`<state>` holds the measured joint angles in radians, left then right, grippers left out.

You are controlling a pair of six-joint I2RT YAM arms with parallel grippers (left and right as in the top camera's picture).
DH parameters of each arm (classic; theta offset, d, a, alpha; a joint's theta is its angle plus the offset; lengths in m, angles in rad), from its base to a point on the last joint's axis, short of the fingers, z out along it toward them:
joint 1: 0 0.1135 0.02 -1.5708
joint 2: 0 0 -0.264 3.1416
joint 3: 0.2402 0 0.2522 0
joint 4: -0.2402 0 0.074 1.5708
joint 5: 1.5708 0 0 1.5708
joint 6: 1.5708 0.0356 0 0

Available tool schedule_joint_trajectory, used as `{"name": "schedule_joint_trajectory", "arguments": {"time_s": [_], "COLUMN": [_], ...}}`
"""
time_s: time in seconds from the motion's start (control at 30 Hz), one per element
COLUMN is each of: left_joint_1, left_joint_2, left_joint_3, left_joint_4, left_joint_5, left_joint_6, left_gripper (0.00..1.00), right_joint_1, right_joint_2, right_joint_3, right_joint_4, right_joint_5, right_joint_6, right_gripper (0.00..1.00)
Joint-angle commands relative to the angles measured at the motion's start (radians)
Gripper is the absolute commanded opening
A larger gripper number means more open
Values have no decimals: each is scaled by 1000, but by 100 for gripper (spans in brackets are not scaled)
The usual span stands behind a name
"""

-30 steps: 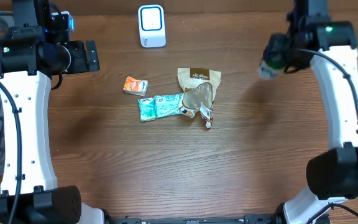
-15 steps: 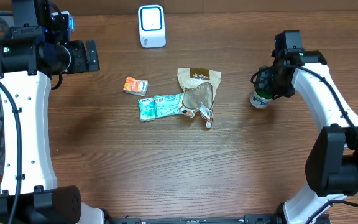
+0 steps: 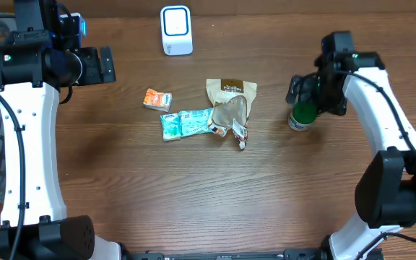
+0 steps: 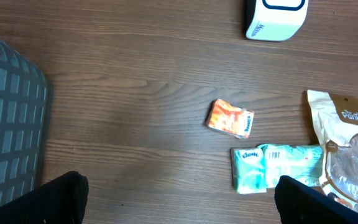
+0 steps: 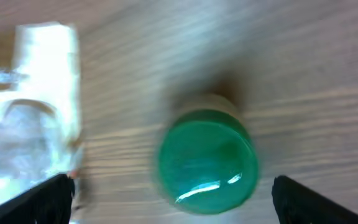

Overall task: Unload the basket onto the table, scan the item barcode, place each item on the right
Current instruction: 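Carry the jar right and set it down on the table, then move the right gripper to the snack bag and grasp it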

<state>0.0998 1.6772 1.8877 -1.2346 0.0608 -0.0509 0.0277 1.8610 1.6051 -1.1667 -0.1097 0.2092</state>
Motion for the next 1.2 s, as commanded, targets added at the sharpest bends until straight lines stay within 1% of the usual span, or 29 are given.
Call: {"name": "schedule_joint_trajectory", "arguments": {"time_s": [0.0, 0.07, 0.2, 0.23, 0.27, 0.3, 0.33, 0.43, 0.47, 0.63, 0.83, 0.93, 0.97, 1.03, 1.1, 1.13, 1.17], "left_joint_1": [-2, -2, -2, -2, -2, -2, -2, -2, -2, -2, -2, -2, -2, -2, -2, -2, -2], "left_joint_2": [-15, -15, -15, -15, -15, -15, -15, -15, -15, -15, -15, -15, -15, -15, -15, -15, -15], "left_joint_3": [19, 19, 19, 19, 19, 19, 19, 19, 19, 19, 19, 19, 19, 19, 19, 18, 15], "left_joint_4": [1, 1, 1, 1, 1, 1, 1, 1, 1, 1, 2, 2, 4, 12, 12, 11, 12], "left_joint_5": [7, 7, 7, 7, 7, 7, 7, 7, 7, 7, 9, 11, 11, 12, 24, 68, 102], "left_joint_6": [14, 14, 14, 14, 14, 14, 14, 14, 14, 14, 14, 14, 12, -34, -62, -69, -69], "left_gripper": [100, 100, 100, 100, 100, 99, 100, 100, 99, 100, 99, 100, 100, 100, 100, 99, 100], "right_joint_1": [26, 59, 141, 163, 182, 209, 227, 283, 300, 361, 437, 450, 450, 450, 450, 450, 450], "right_joint_2": [-31, -31, -2, 8, 17, 28, 35, 75, 93, 164, 258, 277, 286, 286, 286, 286, 286], "right_joint_3": [190, 209, 169, 155, 139, 113, 97, 40, 16, -64, -97, -107, -108, -108, -108, -108, -106], "right_joint_4": [-45, -18, 25, 27, 34, 46, 55, 79, 97, 200, 274, 281, 280, 279, 277, 276, 276], "right_joint_5": [-263, -380, -397, -396, -393, -378, -359, -229, -201, -208, -243, -238, -231, -203, -189, -190, -196], "right_joint_6": [4, 5, 5, 5, 4, 5, 10, 134, 181, 241, 241, 241, 241, 240, 239, 220, 196], "right_gripper": [100, 100, 100, 86, 78, 57, 40, 7, 4, 4, 4, 4, 7, 20, 25, 30, 31]}}
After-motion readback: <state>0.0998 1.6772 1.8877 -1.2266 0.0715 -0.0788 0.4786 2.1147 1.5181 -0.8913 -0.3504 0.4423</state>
